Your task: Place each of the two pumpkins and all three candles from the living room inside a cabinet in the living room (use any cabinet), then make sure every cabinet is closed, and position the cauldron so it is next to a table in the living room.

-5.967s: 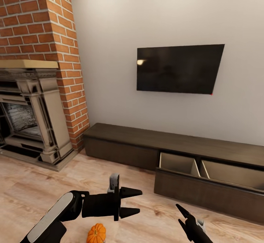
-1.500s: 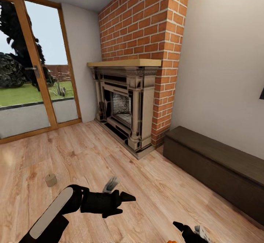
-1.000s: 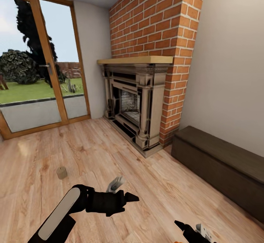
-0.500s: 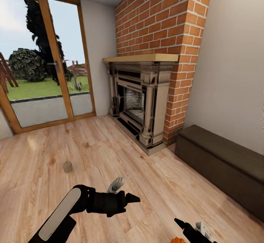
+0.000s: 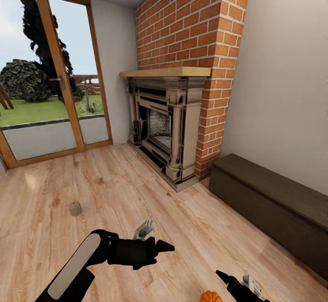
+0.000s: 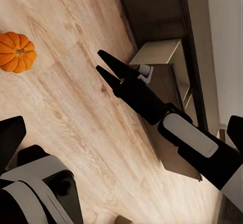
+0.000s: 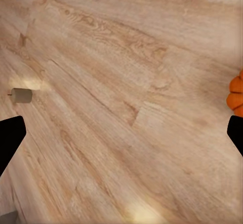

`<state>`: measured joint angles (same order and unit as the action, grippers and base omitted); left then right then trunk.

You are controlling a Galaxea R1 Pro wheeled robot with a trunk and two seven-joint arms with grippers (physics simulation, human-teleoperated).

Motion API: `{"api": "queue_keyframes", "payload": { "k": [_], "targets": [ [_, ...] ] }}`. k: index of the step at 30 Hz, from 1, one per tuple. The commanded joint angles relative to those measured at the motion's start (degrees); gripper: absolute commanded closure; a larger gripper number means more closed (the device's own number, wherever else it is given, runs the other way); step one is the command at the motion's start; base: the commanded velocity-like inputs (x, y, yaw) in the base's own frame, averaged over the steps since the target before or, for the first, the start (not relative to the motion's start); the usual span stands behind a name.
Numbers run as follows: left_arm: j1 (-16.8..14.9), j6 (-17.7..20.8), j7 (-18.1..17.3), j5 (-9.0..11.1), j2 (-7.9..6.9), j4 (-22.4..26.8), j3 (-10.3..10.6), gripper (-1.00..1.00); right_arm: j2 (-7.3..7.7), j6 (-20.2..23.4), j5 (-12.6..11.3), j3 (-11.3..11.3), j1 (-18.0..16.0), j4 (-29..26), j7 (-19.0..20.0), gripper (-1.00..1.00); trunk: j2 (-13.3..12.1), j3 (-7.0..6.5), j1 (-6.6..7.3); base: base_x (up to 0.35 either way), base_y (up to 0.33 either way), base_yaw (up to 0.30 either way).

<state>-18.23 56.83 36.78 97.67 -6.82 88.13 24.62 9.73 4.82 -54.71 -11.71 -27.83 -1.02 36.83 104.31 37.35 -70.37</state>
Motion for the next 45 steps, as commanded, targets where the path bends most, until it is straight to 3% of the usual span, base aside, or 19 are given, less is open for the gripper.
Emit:
{"api": "queue_keyframes", "payload": {
  "k": [1,9,22,45],
  "targets": [
    [-0.1,-0.1,0.6,0.6,-0.03,0.1,0.0,-1.00,0.01,0.4,-0.6,-0.4,0.0,0.0,0.2,-1.00,0.0,0.06,0.01,0.000,-0.006,-0.002],
    [-0.1,-0.1,0.6,0.7,-0.05,0.2,-0.5,-1.00,-0.06,-0.6,-0.6,-0.4,0.0,0.0,0.2,-1.00,0.0,0.06,0.01,0.000,-0.001,0.000],
    [-0.1,-0.1,0.7,0.8,-0.07,0.2,-0.6,-1.00,-0.10,-4.1,-0.5,-0.4,0.0,0.0,0.1,-1.00,5.2,2.39,-2.85,0.000,0.000,0.000],
    [-0.1,-0.1,0.6,1.2,-0.03,0.1,-0.3,-1.00,0.07,-4.1,-0.6,-0.3,0.0,0.0,0.1,-1.00,14.5,6.52,-7.90,0.000,0.000,0.000]
  ]
}}
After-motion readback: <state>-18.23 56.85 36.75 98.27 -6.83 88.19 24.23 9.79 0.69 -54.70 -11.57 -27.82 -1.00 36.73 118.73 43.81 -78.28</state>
